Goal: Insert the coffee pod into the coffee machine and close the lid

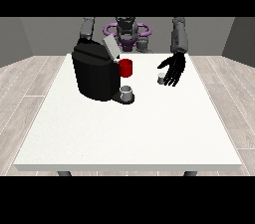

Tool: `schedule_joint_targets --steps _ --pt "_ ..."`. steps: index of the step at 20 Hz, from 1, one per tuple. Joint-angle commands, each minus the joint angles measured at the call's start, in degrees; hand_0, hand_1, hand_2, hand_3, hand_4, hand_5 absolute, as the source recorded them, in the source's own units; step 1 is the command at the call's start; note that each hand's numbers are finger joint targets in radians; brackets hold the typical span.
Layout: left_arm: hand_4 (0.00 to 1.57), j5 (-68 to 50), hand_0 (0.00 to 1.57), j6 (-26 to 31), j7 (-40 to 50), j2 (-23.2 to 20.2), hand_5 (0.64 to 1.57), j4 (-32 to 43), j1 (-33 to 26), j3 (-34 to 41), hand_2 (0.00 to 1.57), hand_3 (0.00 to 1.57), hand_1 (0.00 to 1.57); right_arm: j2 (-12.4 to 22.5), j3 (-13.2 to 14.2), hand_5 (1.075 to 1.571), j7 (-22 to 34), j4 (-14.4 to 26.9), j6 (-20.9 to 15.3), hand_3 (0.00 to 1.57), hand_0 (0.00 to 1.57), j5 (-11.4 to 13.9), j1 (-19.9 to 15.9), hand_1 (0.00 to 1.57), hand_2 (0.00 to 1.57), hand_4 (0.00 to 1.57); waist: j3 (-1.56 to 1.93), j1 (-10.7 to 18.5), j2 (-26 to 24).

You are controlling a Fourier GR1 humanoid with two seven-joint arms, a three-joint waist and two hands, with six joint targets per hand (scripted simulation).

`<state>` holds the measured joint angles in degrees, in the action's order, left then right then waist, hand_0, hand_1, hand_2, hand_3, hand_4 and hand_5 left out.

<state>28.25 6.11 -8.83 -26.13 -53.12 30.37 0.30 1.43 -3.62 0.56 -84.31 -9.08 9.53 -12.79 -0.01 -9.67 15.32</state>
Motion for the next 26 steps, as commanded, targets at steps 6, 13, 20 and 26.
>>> schedule_joint_targets --steps 6,13,20,26 --pt "0.46 10.5 1.04 -4.4 -0.7 0.1 1.571 3.3 4.7 -5.1 1.11 0.91 1.04 0.1 1.8 1.571 1.1 5.5 -0.8 0.00 0.00 0.4 -3.7 0.00 0.00 0.00 0.03 1.0 -1.0" --pt "0.33 17.0 0.91 -6.3 -2.4 -1.2 1.571 10.1 6.1 -7.3 1.04 0.89 0.91 0.5 2.0 1.571 -1.5 5.8 1.6 0.00 0.00 -2.0 -6.3 0.00 0.00 0.00 0.01 -0.3 2.9" --pt "0.40 19.7 0.79 -4.7 -3.2 1.5 1.571 16.1 6.4 -7.1 0.98 0.87 0.79 0.0 0.9 1.571 0.2 6.9 1.5 0.00 0.00 -1.6 -1.6 0.00 0.00 0.00 -0.01 -0.4 -2.3" --pt "0.51 20.4 1.19 -7.3 -5.0 3.9 1.571 17.2 6.8 -6.3 1.29 1.22 1.19 0.2 -0.8 1.571 4.3 6.9 -2.5 0.00 0.00 3.8 -1.5 0.00 0.00 0.00 -0.04 0.0 -4.3"
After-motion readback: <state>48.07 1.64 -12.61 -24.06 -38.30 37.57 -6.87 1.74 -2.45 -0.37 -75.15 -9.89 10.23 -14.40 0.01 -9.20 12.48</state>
